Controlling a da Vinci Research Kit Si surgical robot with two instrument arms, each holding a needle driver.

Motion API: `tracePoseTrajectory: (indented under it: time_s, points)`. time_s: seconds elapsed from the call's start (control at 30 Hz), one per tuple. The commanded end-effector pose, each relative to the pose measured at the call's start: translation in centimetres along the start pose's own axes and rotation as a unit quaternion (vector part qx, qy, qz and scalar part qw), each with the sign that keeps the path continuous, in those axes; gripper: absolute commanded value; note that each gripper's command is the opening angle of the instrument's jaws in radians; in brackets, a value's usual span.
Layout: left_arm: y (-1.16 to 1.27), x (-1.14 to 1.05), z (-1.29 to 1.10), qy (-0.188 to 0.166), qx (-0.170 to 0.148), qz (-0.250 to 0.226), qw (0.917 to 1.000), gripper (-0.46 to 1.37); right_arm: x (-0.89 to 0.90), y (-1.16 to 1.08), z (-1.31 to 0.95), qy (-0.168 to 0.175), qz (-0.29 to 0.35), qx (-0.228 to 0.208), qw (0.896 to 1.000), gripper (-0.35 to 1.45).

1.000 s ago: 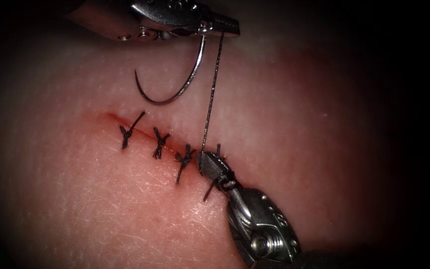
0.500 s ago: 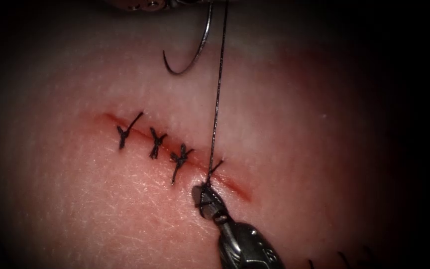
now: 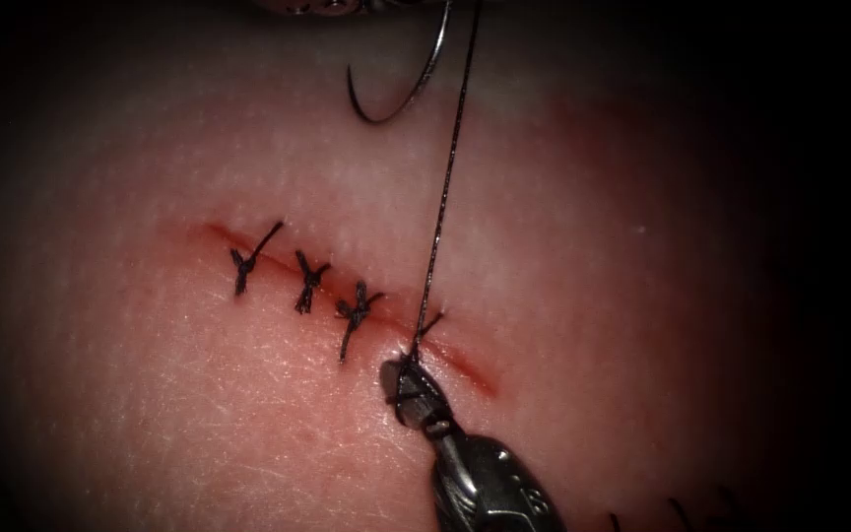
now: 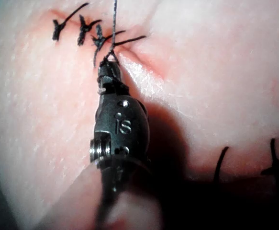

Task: Wound Closure
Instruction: Pull the right gripper down and the left gripper up to tighten the suture

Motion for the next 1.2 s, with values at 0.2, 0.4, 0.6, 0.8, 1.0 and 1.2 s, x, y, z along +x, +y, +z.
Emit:
tracePoseTrajectory:
  time_s: [0.2, 0.4, 0.6, 0.8, 1.0, 1.2]
  points:
    - [-0.05, -0.02, 0.09, 0.006, 0.009, 0.002, 0.9999, -0.35, -0.02, -0.03, 0.02, -0.002, -0.035, 0.0, 0.999, -0.35]
    - [-0.09, 0.0, 0.19, 0.003, 0.017, -0.006, 0.9998, -0.35, -0.06, -0.13, 0.09, -0.013, -0.186, -0.001, 0.983, -0.35]
    - [-0.11, 0.01, 0.23, 0.003, 0.019, 0.002, 0.9998, -0.35, -0.03, -0.22, 0.08, 0.001, -0.281, -0.019, 0.959, -0.35]
    - [0.01, 0.0, 0.17, -0.001, 0.014, 0.008, 0.9999, -0.35, 0.12, -0.25, 0.04, 0.031, -0.309, -0.035, 0.95, -0.35]
    - [-0.06, 0.01, 0.18, 0.0, 0.013, 0.006, 0.9999, -0.35, 0.15, -0.28, 0.05, 0.033, -0.308, -0.036, 0.95, -0.35]
    - [-0.12, 0.02, 0.26, 0.0, 0.016, 0.02, 0.9997, -0.35, 0.14, -0.29, 0.06, 0.034, -0.308, -0.029, 0.95, -0.35]
